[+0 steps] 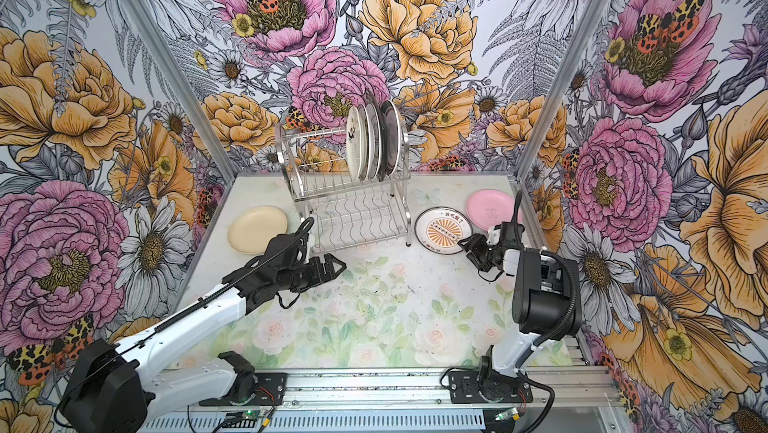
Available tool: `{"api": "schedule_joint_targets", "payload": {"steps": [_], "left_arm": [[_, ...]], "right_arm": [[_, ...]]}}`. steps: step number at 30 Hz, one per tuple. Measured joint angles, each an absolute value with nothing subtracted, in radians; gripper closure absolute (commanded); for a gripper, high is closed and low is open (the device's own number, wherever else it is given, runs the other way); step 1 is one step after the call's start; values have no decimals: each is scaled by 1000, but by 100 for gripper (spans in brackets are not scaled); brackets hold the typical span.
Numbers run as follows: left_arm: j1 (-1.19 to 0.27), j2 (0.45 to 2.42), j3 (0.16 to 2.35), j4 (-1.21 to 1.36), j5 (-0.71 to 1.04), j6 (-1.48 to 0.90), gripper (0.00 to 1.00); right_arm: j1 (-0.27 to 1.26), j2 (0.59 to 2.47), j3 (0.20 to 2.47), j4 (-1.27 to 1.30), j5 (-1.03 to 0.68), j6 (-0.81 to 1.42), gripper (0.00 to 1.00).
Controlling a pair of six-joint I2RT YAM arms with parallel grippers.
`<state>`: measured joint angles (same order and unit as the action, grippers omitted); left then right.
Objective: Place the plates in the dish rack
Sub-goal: 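Lower the right gripper onto the orange-sunburst plate edge and tilt it up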
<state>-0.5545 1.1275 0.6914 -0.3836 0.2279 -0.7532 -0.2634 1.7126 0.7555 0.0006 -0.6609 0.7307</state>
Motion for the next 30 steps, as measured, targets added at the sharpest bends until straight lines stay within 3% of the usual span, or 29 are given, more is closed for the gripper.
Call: {"api": "schedule_joint_targets", "payload": {"steps": [14,25,30], "left_arm": [[-554,1155,709,-364,223,-760,1],[-554,1157,720,-360,216,-760,1],[-558,1157,720,-359,215,-760,1]], "right_arm": [[-262,1806,780,145,-686,795,62],[-261,1852,779,211,-690,842,97],[-260,1852,779,225,-691,849,100]]}}
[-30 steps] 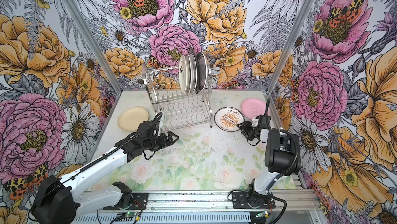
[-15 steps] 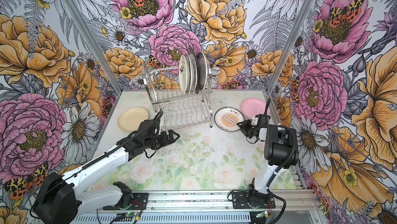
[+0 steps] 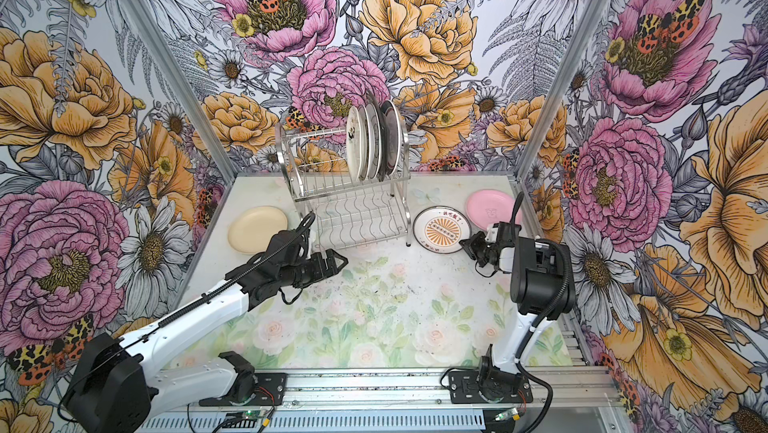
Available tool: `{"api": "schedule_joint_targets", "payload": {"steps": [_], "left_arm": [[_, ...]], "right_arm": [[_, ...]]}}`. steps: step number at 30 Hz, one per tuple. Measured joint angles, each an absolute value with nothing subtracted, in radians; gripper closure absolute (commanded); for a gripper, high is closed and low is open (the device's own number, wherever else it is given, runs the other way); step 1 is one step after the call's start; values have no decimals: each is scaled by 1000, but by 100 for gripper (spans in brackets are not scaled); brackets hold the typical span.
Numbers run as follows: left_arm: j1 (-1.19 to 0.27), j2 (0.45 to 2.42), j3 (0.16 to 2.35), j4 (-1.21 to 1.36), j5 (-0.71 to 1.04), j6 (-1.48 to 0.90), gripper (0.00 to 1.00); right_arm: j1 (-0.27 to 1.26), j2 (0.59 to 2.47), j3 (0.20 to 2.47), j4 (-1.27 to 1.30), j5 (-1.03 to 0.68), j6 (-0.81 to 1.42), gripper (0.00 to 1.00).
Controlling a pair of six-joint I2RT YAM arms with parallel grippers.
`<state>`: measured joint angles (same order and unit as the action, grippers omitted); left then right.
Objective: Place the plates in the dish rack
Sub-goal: 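Lower the right gripper onto the orange-sunburst plate edge and tilt it up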
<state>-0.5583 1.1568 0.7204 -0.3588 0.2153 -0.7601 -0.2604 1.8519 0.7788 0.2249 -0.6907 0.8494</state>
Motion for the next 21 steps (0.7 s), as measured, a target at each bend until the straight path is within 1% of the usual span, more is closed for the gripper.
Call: {"api": "schedule_joint_targets", "payload": {"steps": [4,8,17,21], "left_arm": [[-561,1157,720,-358,213,-760,1],[-562,1157,720,-358,213,-760,1],[-585,1166,744,-353,213,-759,1],[-602,1172,744,-351,213,-756,1]], "right_arm": [[-260,1840,776,220,-686,849,100],[-262,1791,763,177,-666,847,100],[-299,1604,753,64,-667,844,100],[-322,1493,728,2,-669,845,100]]}}
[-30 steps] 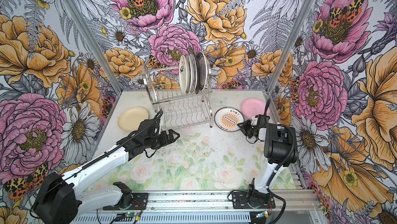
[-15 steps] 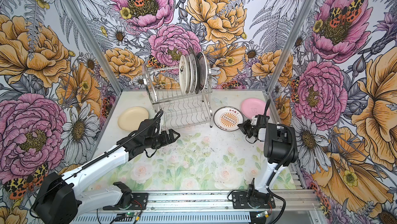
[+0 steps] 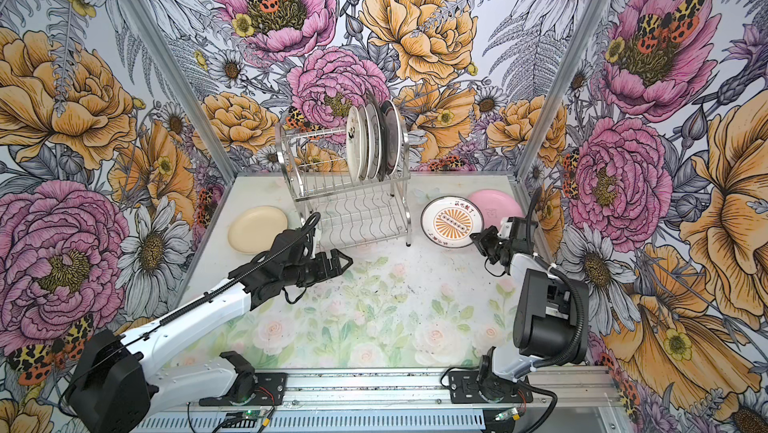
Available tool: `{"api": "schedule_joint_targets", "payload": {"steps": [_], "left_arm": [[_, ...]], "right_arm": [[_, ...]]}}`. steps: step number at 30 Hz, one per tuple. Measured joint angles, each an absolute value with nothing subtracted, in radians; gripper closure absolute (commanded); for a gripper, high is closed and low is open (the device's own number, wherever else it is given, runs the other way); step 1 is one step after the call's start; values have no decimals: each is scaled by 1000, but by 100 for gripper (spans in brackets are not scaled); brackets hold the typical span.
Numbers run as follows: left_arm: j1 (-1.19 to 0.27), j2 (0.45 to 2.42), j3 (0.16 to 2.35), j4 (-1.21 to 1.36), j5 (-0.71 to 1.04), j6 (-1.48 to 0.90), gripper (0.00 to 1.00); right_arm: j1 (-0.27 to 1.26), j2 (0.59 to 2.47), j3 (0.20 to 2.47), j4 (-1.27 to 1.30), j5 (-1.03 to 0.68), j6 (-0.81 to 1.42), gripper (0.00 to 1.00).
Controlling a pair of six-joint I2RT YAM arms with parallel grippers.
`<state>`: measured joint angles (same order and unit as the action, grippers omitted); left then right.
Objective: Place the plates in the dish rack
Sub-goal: 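Lower the right gripper onto the orange-sunburst plate edge and tilt it up, then lift the sunburst plate upright with the right gripper while left gripper approaches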
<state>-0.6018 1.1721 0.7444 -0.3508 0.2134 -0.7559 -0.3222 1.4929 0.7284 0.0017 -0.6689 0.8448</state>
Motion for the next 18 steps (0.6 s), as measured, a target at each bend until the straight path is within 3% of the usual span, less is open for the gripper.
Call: {"api": "schedule_joint_targets", "payload": {"steps": [11,18], "left_arm": [[-606,1207,768,-342,255,-722,1],[-590,1242,829,-294,342,-700,4]], "right_arm": [[-322,1191,689,-143,-715,875,100],[-220,1003,689,-285,-720,871,100]]}}
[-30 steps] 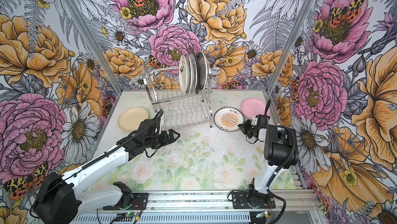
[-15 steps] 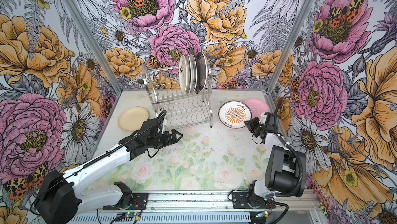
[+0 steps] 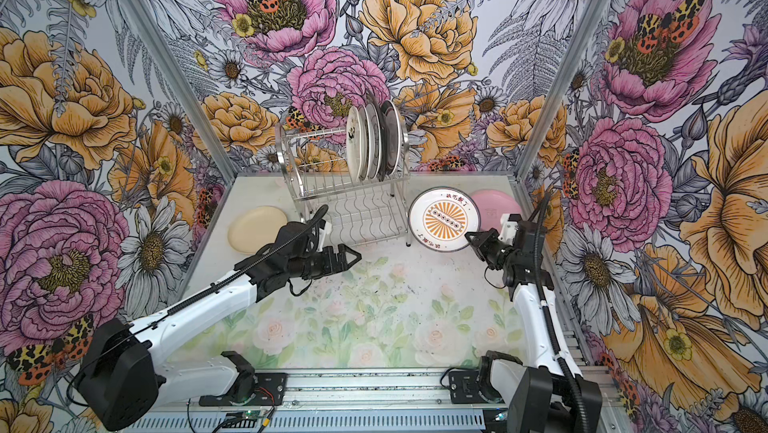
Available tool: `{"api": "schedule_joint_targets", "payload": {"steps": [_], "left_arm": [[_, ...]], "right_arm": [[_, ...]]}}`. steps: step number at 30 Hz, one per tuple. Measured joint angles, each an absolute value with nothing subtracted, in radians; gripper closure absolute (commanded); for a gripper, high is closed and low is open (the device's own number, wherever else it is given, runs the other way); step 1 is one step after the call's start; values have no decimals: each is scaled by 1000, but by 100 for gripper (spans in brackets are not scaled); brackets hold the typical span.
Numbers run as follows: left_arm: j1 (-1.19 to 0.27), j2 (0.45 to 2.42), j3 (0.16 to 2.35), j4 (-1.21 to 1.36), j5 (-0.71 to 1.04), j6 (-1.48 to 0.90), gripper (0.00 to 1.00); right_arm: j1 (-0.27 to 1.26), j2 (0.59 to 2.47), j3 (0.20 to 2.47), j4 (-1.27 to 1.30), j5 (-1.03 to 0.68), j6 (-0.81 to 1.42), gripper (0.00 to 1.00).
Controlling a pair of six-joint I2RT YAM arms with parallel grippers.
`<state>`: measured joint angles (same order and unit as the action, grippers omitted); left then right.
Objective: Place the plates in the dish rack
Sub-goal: 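Lift the sunburst plate upright with the right gripper while left gripper approaches, then hold the upright sunburst plate between both grippers at mid-table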
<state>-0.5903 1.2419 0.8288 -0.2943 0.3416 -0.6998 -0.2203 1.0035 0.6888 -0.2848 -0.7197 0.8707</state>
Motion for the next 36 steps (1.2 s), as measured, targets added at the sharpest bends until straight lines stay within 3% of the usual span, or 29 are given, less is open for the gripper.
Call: {"api": "schedule_joint_targets", "payload": {"steps": [11,20,24,34,36], "left_arm": [[-553,1246,858,-160,501,-708,14],[-553,1267,859,-69,598,-734,33],[-553,1272,859,-48,620,-748,47],[-532,1278,850,-32,620,-788,97],[-527,1278,844,-21,619,-812,100]], "right_arm": [[34,900,692,-471,-700,829,100],[215,960,774,-497,-677,810,100],[247,986,800,-497,-677,796,100],[263,1036,862,-495,-701,752,100],[265,1043,866,-489,-702,736,94]]}}
